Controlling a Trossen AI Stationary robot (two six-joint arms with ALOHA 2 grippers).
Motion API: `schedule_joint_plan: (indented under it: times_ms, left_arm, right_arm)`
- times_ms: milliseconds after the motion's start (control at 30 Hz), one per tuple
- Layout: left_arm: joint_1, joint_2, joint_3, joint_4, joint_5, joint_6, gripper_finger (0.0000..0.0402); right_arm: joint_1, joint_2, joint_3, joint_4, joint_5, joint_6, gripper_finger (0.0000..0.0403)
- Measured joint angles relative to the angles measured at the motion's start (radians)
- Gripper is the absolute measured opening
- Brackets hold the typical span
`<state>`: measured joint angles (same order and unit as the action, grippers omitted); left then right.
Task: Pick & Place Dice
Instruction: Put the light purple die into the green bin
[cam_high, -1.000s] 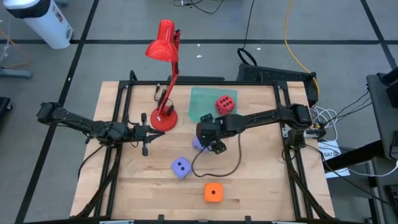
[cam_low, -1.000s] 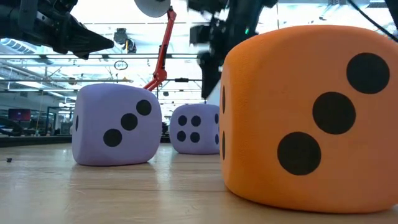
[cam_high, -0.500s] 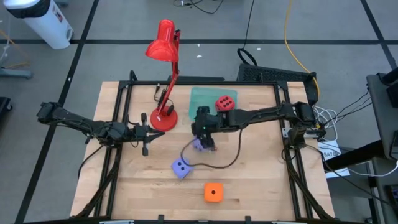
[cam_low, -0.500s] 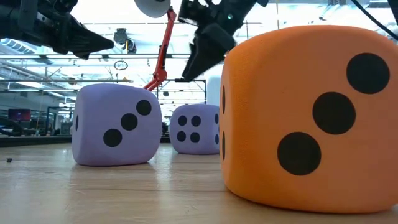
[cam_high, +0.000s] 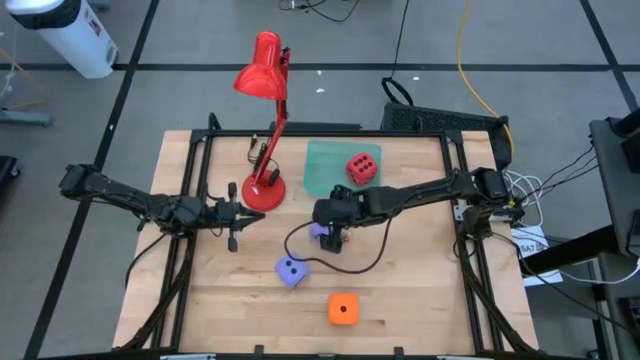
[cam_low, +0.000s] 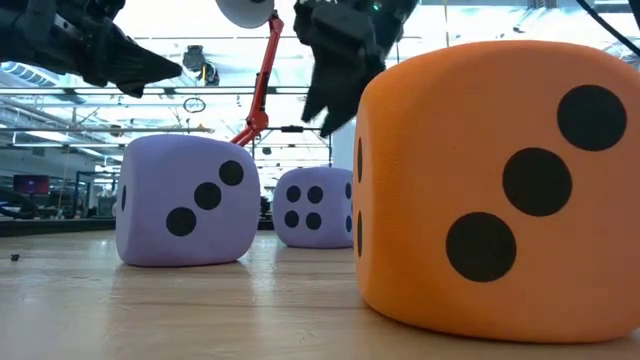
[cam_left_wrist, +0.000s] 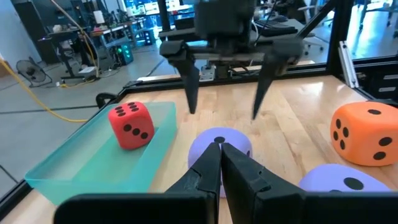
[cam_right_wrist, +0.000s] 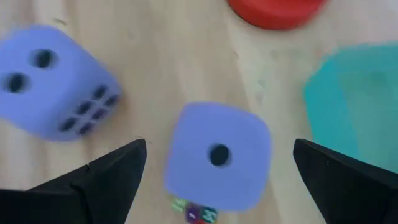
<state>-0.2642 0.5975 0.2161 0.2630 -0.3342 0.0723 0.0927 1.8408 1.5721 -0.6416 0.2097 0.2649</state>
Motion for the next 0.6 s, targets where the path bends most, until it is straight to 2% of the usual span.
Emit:
schedule_joint_plan:
  times_ms: [100, 600]
  left_arm:
    - [0.0, 0.0, 0.0, 0.0, 0.004, -0.003, 0.0026]
    - [0.0, 0.0, 0.0, -0.004, 0.02, -0.004, 0.0026]
  right_arm:
    - [-0.001, 0.023, 0.002, 0.014, 0.025, 0.019, 0.04]
    - [-0.008, 0.11, 0.001, -0.002, 0.009, 0.024, 0.04]
